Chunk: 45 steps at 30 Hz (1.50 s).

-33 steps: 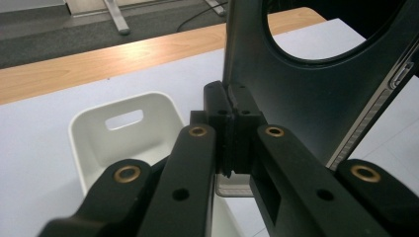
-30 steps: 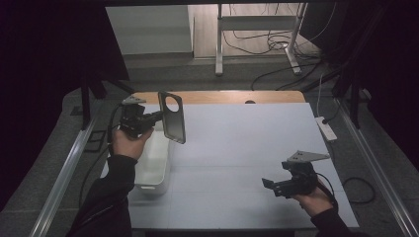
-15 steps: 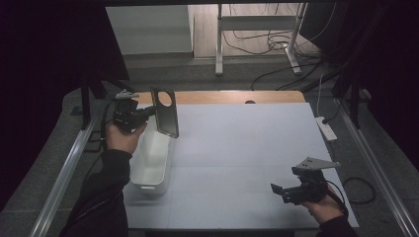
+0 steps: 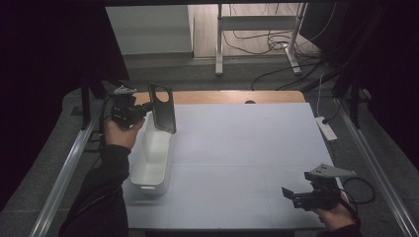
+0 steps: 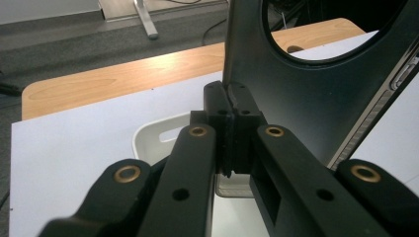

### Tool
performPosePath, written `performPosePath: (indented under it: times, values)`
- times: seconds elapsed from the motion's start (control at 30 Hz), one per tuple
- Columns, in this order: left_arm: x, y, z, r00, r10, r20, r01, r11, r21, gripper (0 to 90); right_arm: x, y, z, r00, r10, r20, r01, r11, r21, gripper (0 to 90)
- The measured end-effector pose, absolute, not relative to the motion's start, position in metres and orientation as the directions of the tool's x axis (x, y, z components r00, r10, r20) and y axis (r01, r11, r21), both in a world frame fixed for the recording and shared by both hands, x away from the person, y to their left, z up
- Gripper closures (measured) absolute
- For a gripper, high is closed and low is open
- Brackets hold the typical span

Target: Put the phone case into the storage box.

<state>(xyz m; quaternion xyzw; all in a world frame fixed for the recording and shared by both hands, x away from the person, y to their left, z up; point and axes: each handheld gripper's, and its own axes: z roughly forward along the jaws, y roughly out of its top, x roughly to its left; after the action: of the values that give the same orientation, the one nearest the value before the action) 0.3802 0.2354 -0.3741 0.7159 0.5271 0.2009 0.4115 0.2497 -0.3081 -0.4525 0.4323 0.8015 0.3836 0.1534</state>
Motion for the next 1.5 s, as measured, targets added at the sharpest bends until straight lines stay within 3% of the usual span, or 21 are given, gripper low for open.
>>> performPosePath:
  times: [1.5]
  values:
    - [0.422,0.25,-0.396,0.265,0.954,-0.138,0.599,-0.051,0.799,89.2,0.243,-0.315,-0.456,-0.567,0.818,0.1,0.588,0.317,0.744,1.0]
